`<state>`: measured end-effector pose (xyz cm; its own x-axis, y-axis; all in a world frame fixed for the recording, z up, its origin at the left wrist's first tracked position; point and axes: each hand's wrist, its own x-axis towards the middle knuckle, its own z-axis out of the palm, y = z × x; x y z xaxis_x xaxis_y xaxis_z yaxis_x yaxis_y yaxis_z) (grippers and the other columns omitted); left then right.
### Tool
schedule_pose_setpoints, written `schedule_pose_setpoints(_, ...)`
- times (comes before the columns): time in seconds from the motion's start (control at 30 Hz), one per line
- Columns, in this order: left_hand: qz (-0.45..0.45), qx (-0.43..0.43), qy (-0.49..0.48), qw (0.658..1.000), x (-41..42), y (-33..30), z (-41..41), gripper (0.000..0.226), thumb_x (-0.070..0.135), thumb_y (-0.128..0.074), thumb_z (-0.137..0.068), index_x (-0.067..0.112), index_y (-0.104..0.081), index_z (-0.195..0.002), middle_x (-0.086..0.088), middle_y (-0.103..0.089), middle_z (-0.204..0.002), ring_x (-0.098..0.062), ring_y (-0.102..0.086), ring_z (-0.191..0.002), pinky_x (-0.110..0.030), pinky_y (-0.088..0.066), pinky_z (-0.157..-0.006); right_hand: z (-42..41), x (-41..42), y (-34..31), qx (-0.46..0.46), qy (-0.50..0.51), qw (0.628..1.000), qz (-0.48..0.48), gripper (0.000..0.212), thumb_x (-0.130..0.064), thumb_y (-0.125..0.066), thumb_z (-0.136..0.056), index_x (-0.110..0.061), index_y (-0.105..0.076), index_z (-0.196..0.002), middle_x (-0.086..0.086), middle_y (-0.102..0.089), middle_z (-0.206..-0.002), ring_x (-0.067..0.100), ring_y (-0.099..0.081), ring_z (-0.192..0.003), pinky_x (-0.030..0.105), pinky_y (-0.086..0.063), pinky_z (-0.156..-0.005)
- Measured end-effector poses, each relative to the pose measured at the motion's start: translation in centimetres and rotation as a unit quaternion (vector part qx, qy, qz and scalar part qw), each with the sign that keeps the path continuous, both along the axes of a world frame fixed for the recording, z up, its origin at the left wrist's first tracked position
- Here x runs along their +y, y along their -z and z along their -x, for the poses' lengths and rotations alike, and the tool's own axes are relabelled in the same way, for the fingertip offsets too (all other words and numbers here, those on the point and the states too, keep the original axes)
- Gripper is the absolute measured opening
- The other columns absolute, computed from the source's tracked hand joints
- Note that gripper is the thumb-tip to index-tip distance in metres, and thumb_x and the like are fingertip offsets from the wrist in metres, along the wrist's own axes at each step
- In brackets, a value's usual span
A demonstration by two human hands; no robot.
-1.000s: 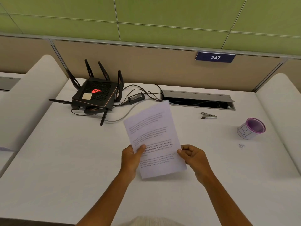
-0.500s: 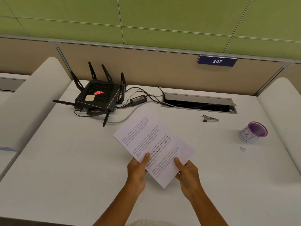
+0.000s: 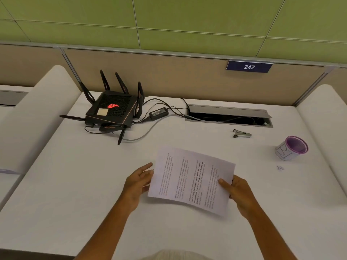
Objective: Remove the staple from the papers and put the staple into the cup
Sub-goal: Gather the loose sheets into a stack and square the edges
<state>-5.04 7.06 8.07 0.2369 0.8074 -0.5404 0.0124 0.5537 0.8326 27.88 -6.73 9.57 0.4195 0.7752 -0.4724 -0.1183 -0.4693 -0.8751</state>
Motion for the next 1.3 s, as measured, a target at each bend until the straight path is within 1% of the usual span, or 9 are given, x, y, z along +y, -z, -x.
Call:
schedule_pose_setpoints(0.13,-0.034,0.068,0.093,0.993,0.4,-0.3,-1.2,0.042,0.029,-0.080,-0.092,0.024,-0.068,-0.132,-0.001,-0.080,-0.118,-0.025,-0.078,-0.110,-0.049,-0.066,-0.093,-0.1,0.5,-0.4,-0.032,-0.005,0.999,-0.008,0.016,-0.018,-0.069,-0.098,-0.018,-0.074,-0.113,0.003,-0.082,-0.103,0.024,-0.080,-0.089,0.040,-0.064,-0.077)
schedule_pose_setpoints(0.23,-0.056,0.105,0.095,0.988,0.2,-0.5,-2.8,0.034,0.028,-0.082,-0.090,0.025,-0.070,-0.122,-0.002,-0.078,-0.118,-0.024,-0.076,-0.107,-0.048,-0.065,-0.095,0.3,0.8,-0.7,-0.048,0.005,0.999,-0.023,0.015,-0.019,-0.068,-0.099,-0.019,-0.075,-0.112,0.000,-0.082,-0.101,0.022,-0.079,-0.089,0.033,-0.064,-0.073)
schedule_pose_setpoints(0.37,-0.095,0.101,0.044,0.989,0.5,-1.1,-4.0,0.039,0.027,-0.081,-0.091,0.013,-0.073,-0.126,-0.005,-0.079,-0.114,-0.023,-0.076,-0.102,-0.033,-0.065,-0.085,0.7,1.0,-1.6,-0.053,0.049,0.996,-0.060,0.014,-0.020,-0.070,-0.097,-0.024,-0.075,-0.109,-0.007,-0.081,-0.096,0.013,-0.077,-0.088,0.023,-0.061,-0.071)
schedule_pose_setpoints(0.43,-0.121,0.081,0.020,0.989,0.6,-1.6,-4.2,0.032,0.024,-0.082,-0.091,0.015,-0.075,-0.120,-0.002,-0.079,-0.109,-0.020,-0.076,-0.100,-0.022,-0.064,-0.078,0.7,0.9,-1.8,-0.058,0.071,0.993,-0.074,0.015,-0.020,-0.071,-0.096,-0.026,-0.075,-0.110,-0.009,-0.080,-0.097,0.008,-0.075,-0.090,0.021,-0.059,-0.073)
schedule_pose_setpoints(0.6,-0.147,0.056,0.053,0.986,-0.3,-1.2,-4.1,0.023,0.016,-0.078,-0.095,0.025,-0.076,-0.115,0.002,-0.080,-0.112,-0.017,-0.075,-0.105,-0.018,-0.061,-0.077,1.4,0.5,-0.8,-0.055,0.088,0.992,-0.066,0.018,-0.018,-0.073,-0.095,-0.026,-0.072,-0.111,-0.006,-0.078,-0.101,0.011,-0.073,-0.096,0.017,-0.058,-0.069)
schedule_pose_setpoints(0.87,-0.140,0.065,0.055,0.986,-1.0,-1.4,-4.3,0.016,0.022,-0.076,-0.096,0.034,-0.078,-0.106,0.002,-0.082,-0.109,-0.018,-0.076,-0.105,-0.033,-0.061,-0.094,1.7,1.0,-0.5,-0.045,0.113,0.990,-0.064,0.019,-0.018,-0.072,-0.096,-0.023,-0.071,-0.114,0.001,-0.076,-0.105,0.019,-0.071,-0.099,0.026,-0.055,-0.079)
schedule_pose_setpoints(1.07,-0.093,0.103,0.043,0.989,-2.1,-0.8,-4.6,0.037,0.024,-0.081,-0.091,0.018,-0.071,-0.126,-0.001,-0.075,-0.111,-0.022,-0.072,-0.103,-0.015,-0.059,-0.074,2.1,0.5,0.6,-0.047,0.101,0.993,-0.037,0.023,-0.024,-0.071,-0.097,-0.020,-0.069,-0.119,0.001,-0.075,-0.107,0.024,-0.070,-0.102,0.026,-0.056,-0.075)
schedule_pose_setpoints(1.2,-0.068,0.110,0.018,0.991,-1.9,-0.7,-4.5,0.035,0.029,-0.082,-0.090,0.016,-0.072,-0.122,-0.003,-0.078,-0.110,-0.024,-0.075,-0.100,-0.030,-0.061,-0.079,1.2,0.9,0.0,-0.065,0.077,0.995,-0.025,0.012,-0.028,-0.072,-0.096,-0.025,-0.074,-0.107,0.001,-0.080,-0.100,0.025,-0.075,-0.095,0.037,-0.063,-0.078)
schedule_pose_setpoints(1.3,-0.067,0.119,0.022,0.990,-1.6,-0.6,-3.9,0.023,0.028,-0.081,-0.092,0.020,-0.074,-0.113,-0.001,-0.081,-0.102,-0.021,-0.078,-0.087,-0.031,-0.061,-0.070,-0.1,1.2,-1.2,-0.082,0.020,0.996,-0.013,0.018,-0.034,-0.073,-0.095,-0.023,-0.075,-0.109,-0.001,-0.082,-0.098,0.024,-0.079,-0.087,0.047,-0.066,-0.080)
